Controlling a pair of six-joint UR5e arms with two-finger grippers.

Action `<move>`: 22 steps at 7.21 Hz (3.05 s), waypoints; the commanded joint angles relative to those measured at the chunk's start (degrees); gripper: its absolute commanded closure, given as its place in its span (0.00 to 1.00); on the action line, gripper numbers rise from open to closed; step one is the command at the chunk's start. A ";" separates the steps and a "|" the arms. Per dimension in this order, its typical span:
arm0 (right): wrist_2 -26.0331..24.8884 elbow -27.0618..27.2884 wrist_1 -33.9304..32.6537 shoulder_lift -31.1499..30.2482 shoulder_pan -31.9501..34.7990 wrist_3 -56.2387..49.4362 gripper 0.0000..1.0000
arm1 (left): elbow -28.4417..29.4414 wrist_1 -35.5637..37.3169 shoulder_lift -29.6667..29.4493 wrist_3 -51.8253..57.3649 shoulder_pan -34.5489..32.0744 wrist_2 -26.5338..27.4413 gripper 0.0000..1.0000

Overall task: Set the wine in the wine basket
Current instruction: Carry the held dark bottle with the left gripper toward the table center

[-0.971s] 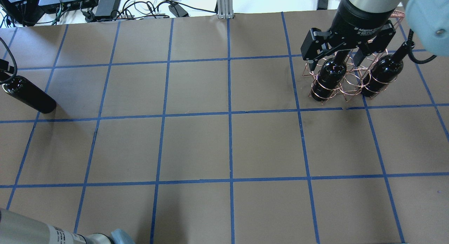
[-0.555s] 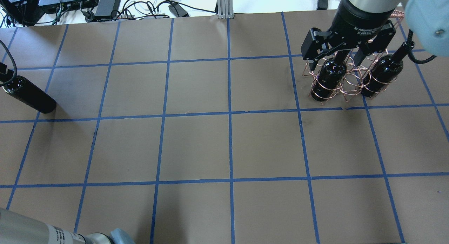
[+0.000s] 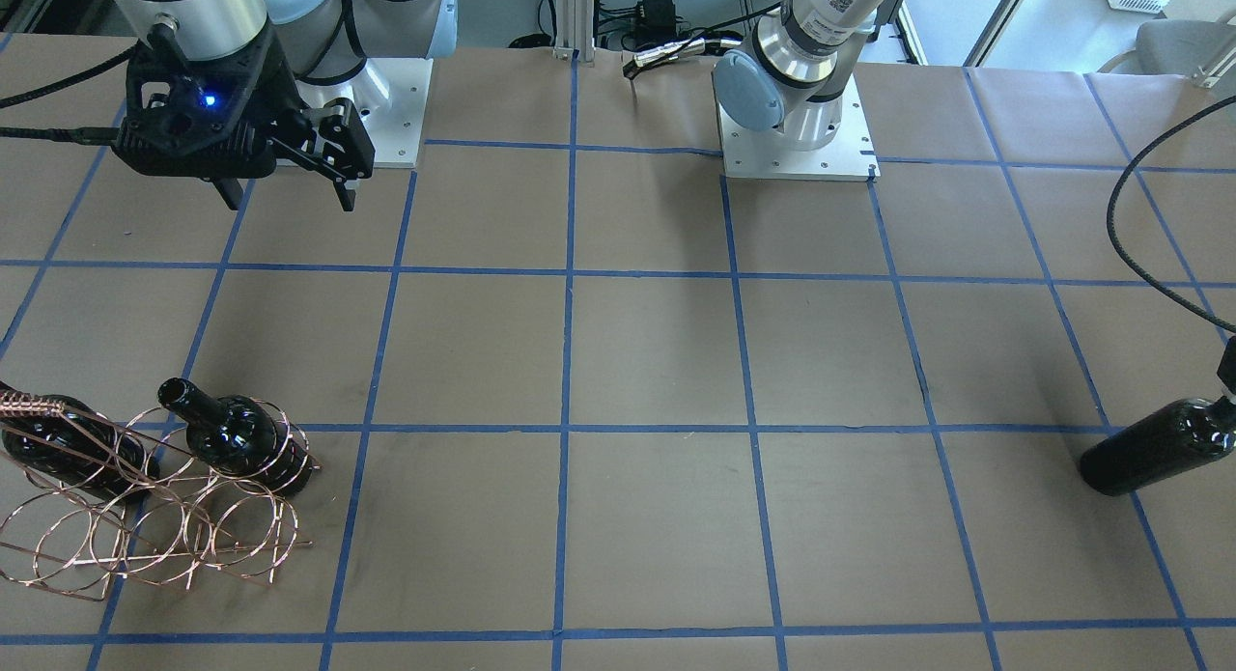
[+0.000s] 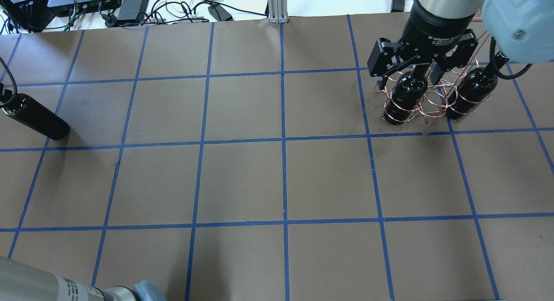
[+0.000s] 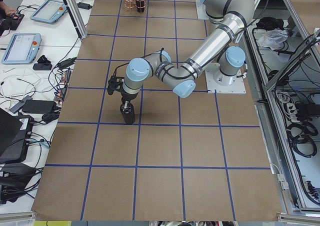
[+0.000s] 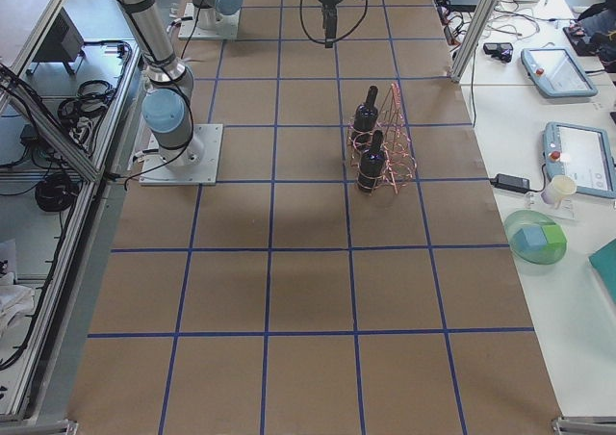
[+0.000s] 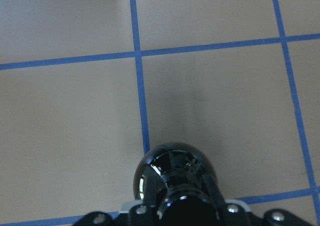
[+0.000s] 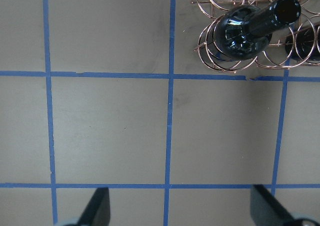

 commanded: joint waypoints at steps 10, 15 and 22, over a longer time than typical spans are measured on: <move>-0.64 0.45 -0.45 0.83 -0.01 -0.89 0.00 | -16.20 -13.44 26.90 -34.84 -32.84 8.71 1.00; -0.64 0.45 -1.50 0.83 -0.01 -0.89 0.00 | -22.28 -12.66 29.28 -51.83 -44.13 14.17 1.00; -0.64 1.07 -1.86 0.83 0.08 -0.89 0.00 | -24.92 -7.65 28.75 -80.48 -49.76 19.35 1.00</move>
